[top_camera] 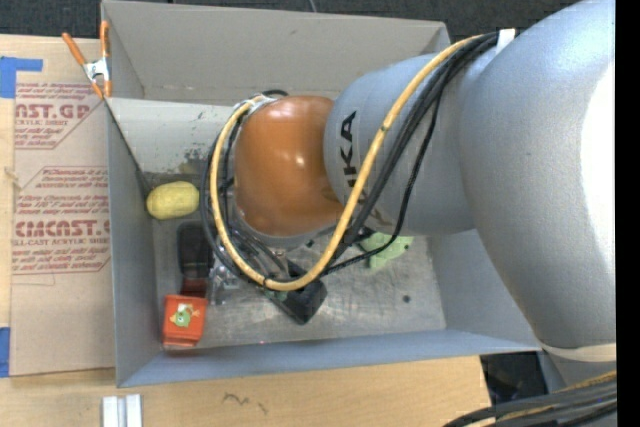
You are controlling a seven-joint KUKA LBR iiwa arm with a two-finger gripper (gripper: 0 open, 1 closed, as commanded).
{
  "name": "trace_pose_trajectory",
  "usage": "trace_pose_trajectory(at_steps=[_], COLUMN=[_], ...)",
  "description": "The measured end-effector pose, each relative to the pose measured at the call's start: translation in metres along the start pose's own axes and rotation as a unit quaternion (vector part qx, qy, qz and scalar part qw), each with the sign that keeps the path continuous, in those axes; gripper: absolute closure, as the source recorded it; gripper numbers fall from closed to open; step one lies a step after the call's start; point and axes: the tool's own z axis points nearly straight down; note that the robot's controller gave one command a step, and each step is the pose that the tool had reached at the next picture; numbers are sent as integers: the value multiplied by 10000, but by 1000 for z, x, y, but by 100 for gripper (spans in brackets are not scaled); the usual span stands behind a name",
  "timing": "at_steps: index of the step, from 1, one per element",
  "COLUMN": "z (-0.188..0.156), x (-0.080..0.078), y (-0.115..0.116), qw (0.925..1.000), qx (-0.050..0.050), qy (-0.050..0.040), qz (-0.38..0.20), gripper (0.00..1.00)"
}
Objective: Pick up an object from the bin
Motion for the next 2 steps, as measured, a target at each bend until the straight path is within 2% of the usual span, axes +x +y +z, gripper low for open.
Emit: trace_pose_trajectory(at_steps=[1,2], z=[0,-23], x=[0,-30], y=[0,2], qw=[10000,10000], qx=[0,37], qy=[-1,79], qz=[0,-44], gripper=[100,100])
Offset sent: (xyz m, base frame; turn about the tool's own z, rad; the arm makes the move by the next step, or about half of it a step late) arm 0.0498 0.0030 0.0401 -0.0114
